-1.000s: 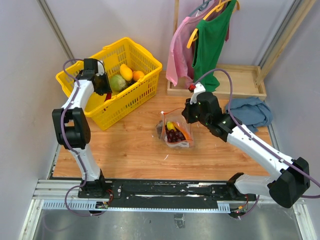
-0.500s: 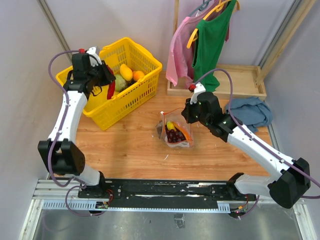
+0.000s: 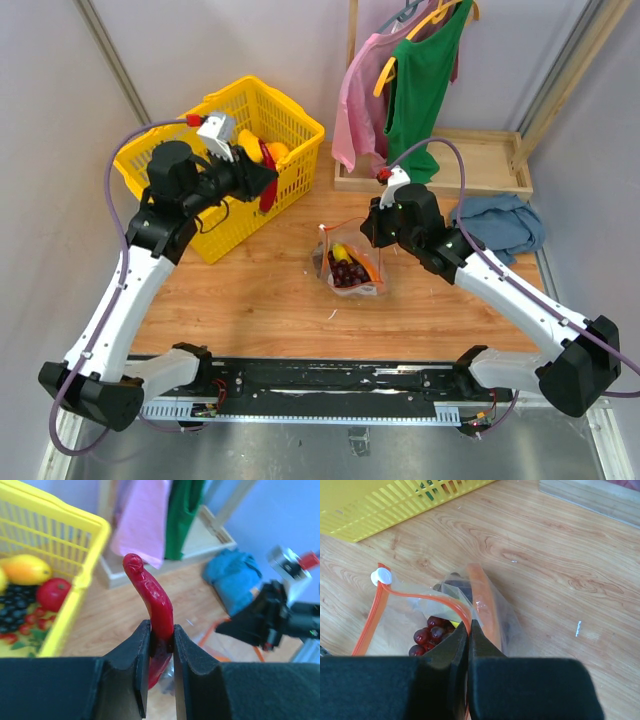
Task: Place the food in the zip-top bag and seal the zipper
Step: Place the fake vegetable in the zipper food storage bag.
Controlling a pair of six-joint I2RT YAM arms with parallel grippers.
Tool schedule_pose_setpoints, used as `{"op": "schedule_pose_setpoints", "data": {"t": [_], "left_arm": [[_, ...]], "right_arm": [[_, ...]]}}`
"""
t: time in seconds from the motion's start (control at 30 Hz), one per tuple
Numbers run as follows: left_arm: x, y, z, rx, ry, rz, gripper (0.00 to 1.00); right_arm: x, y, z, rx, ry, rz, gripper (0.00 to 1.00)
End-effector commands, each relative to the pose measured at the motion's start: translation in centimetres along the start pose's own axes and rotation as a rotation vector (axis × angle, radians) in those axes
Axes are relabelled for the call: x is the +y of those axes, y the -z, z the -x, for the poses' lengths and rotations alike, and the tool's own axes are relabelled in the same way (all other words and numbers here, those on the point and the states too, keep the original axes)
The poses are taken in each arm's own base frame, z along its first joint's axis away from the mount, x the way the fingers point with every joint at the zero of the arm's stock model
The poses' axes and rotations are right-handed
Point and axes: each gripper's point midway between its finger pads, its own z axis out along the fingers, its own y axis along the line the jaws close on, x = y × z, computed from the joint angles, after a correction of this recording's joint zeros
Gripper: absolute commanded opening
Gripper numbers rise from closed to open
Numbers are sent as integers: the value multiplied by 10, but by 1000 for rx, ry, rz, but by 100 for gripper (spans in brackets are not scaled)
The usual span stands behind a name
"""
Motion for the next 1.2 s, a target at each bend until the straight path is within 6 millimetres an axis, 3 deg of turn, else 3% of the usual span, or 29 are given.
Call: {"op": "schedule_pose_setpoints", "data": {"t": [0.0,0.17,0.47,0.63,0.8,1.17], "left_arm": [[-48,8,-3,-41,-12,-172,12],[-91,12,-11,-54,-34,-310,12],[-171,6,-44,-41,-17,-529,11],[-201,3,-60,-66,-58,-599,11],[-201,-10,-84,-51,-95,-595,11],[-165,-40,-152,93,-330,-491,12]], "right_arm": [[2,9,22,-70,-9,27,1],[12,14,36,-110,-18,69,1],[19,15,36,-109,-47,106,1],[24,16,37,-116,-60,131,1],[25,19,39,-118,-63,137,1],[34,21,40,-104,-59,180,1]]}}
